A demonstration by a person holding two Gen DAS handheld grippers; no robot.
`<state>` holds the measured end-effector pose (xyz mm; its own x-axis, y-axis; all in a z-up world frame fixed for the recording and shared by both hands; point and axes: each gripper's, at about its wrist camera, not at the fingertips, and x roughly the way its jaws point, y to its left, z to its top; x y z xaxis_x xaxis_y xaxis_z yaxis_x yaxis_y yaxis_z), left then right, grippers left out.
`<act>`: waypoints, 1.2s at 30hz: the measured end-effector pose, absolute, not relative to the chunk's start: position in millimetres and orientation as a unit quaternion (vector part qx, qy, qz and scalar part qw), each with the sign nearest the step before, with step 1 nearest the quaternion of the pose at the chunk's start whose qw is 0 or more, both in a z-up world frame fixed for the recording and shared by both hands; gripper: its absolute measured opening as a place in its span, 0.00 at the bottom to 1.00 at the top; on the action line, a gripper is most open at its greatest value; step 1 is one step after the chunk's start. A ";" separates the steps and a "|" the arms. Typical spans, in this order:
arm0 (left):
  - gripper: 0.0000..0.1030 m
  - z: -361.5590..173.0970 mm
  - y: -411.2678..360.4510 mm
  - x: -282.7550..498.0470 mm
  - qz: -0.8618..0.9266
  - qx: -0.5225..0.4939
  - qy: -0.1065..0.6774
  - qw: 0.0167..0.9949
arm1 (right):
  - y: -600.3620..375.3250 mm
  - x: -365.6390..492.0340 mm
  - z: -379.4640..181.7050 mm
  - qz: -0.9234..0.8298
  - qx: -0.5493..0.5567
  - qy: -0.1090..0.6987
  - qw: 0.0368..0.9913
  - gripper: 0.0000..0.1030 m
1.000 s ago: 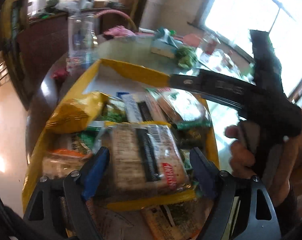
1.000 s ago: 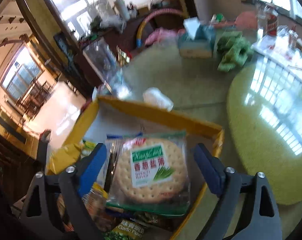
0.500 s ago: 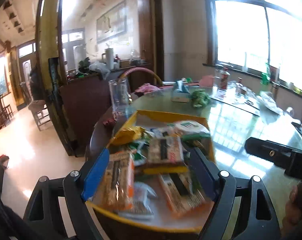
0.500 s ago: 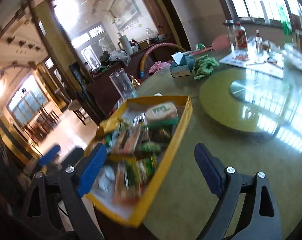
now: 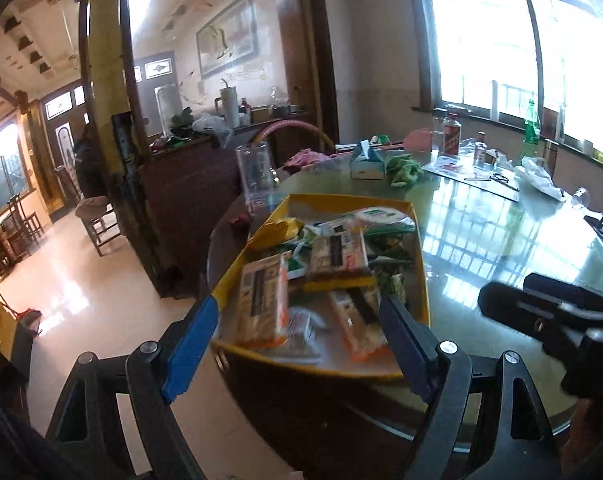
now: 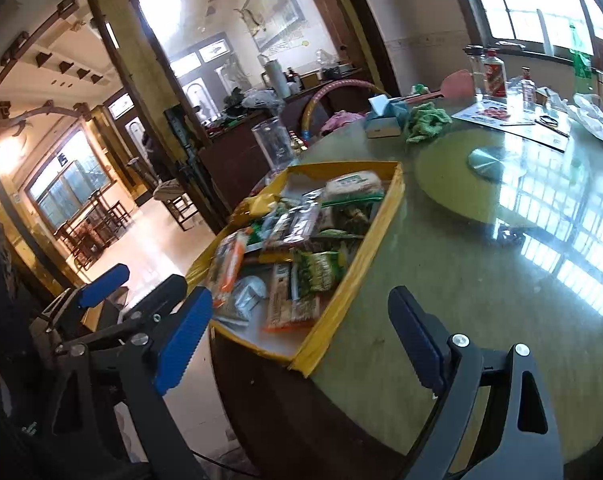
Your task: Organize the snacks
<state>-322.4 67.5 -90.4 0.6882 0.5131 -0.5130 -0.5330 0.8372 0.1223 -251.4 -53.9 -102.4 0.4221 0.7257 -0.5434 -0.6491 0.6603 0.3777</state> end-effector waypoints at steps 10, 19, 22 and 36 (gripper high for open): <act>0.81 -89.9 71.6 -336.0 0.297 -0.026 0.266 0.917 | -49.7 -272.8 -99.2 0.403 0.049 0.348 0.845 0.87; 0.81 -94.6 78.4 -345.6 0.301 -0.034 0.265 0.915 | -38.2 -281.6 -102.5 0.400 0.031 0.356 0.844 0.87; 0.81 -95.1 78.3 -346.2 0.303 -0.034 0.266 0.914 | -35.0 -284.4 -102.2 0.401 0.025 0.355 0.844 0.87; 0.81 -98.0 88.9 -349.6 0.307 -0.041 0.272 0.911 | -25.9 -288.5 -105.9 0.399 0.014 0.358 0.844 0.87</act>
<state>-349.6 88.9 -98.0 0.6629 0.5373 -0.5214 -0.5818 0.8080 0.0930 -288.5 -25.9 -105.9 0.4244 0.6842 -0.5931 -0.6640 0.6805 0.3100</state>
